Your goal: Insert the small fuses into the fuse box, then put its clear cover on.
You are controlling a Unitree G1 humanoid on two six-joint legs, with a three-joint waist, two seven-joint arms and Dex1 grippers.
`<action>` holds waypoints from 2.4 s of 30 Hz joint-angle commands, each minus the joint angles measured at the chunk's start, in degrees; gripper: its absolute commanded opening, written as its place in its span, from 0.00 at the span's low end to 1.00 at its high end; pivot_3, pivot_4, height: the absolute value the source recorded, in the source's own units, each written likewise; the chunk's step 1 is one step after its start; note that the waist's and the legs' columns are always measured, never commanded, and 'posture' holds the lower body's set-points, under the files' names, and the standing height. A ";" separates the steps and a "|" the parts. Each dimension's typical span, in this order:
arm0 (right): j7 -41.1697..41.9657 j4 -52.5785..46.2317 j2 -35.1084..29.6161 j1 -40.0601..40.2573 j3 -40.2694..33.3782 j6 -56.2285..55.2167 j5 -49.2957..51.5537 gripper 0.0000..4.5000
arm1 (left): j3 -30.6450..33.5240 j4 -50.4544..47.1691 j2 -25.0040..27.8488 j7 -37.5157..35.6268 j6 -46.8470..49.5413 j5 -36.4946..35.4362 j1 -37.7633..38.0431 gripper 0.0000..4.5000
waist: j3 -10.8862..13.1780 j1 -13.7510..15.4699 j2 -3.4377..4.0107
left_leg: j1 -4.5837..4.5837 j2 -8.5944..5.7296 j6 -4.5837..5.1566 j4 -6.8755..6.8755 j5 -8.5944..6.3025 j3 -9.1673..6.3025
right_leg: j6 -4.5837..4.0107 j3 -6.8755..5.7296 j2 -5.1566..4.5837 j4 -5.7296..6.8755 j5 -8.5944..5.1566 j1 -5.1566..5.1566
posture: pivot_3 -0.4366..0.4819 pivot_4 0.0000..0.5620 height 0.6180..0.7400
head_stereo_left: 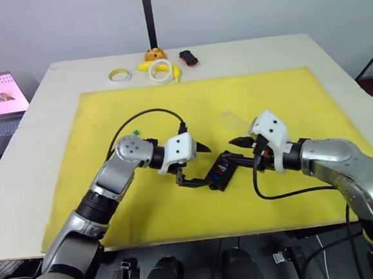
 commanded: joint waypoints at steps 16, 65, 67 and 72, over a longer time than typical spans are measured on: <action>-0.77 2.52 6.31 10.22 -1.78 -12.95 -0.95 0.01 | 1.12 -0.06 -0.07 -0.10 0.00 -1.00 -1.56 1.00 | 0.00 -0.07 0.00 | 0.02 -0.03 0.00 0.01 0.00 0.00 | 0.00 0.00 0.01 0.01 0.00 0.01 | 0.48 0.27 1.00; -3.48 -0.50 6.38 6.22 -2.24 -6.73 0.33 0.01 | 1.01 1.43 -0.08 0.14 -0.91 -0.72 -1.92 1.00 | -0.01 0.15 -0.01 | 0.62 -0.01 0.02 -0.11 -0.01 -0.07 | 0.00 0.00 0.03 -0.08 0.00 0.67 | 0.48 0.27 1.00; -3.22 -0.26 5.98 6.82 -1.41 -6.86 -0.27 0.01 | 1.00 1.52 -0.13 0.19 -1.00 -0.71 -1.92 1.00 | -0.01 0.14 -0.01 | 0.60 -0.02 0.02 -0.11 -0.01 -0.09 | 0.00 0.00 0.02 -0.09 0.00 0.67 | 0.48 0.27 1.00; -3.51 0.06 5.34 8.65 1.55 -6.91 -2.31 0.01 | 1.00 1.65 -0.42 0.47 -0.99 -0.66 -2.10 1.00 | -0.01 0.03 -0.01 | 0.60 -0.01 0.03 -0.11 -0.02 -0.08 | 0.00 0.00 0.03 -0.09 0.00 0.66 | 0.48 0.27 1.00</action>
